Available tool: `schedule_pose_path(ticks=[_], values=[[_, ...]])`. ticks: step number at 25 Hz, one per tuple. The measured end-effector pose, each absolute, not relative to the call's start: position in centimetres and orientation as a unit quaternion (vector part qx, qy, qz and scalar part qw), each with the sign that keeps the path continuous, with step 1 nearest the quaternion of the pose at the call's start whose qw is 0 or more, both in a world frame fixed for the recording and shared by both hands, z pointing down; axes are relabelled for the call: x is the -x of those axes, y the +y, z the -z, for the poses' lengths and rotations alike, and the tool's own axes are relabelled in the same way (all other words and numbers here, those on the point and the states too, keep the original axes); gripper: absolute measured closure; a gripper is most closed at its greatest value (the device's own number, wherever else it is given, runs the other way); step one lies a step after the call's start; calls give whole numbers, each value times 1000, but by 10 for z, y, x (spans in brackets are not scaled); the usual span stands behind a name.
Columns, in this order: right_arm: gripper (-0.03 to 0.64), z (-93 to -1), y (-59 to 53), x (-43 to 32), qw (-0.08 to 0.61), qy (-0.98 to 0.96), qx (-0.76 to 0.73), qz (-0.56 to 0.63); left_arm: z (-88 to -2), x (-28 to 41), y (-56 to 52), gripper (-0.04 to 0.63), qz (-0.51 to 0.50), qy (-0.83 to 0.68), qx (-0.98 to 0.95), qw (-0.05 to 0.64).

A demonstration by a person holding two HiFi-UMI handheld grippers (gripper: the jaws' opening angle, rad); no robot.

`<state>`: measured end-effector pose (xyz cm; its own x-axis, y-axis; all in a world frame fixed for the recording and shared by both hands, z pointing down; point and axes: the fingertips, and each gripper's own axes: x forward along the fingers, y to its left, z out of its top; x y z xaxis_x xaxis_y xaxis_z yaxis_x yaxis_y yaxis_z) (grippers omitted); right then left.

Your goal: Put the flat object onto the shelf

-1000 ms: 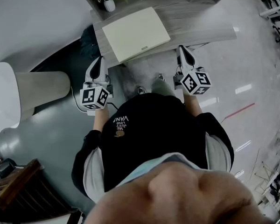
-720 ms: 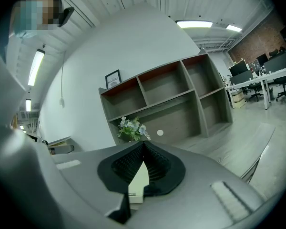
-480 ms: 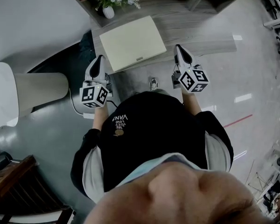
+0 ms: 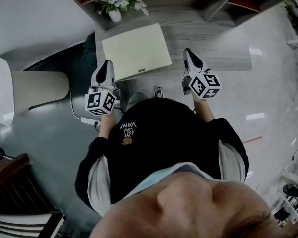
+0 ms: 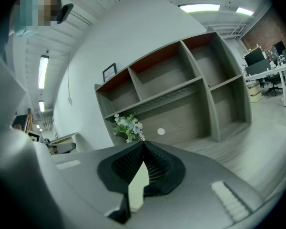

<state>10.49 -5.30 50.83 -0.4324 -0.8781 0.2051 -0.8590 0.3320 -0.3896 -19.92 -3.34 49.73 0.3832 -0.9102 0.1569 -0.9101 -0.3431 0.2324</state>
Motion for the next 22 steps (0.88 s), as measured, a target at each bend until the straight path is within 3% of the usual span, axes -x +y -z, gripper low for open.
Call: schedule_pose_path(ticks=[8,18,22], values=[[612,-529,-74,-95,2,825,512,241,-518,216,-39,595,-2,-582,-796,169],[476,-568,-106,-61,-26,810,507,292,-557,251,-79,589,-39,-565,-790,234],[457,-581,-119,-50,-45,810,503,299,-575,256,-88,561,-58,-543,-795,264]])
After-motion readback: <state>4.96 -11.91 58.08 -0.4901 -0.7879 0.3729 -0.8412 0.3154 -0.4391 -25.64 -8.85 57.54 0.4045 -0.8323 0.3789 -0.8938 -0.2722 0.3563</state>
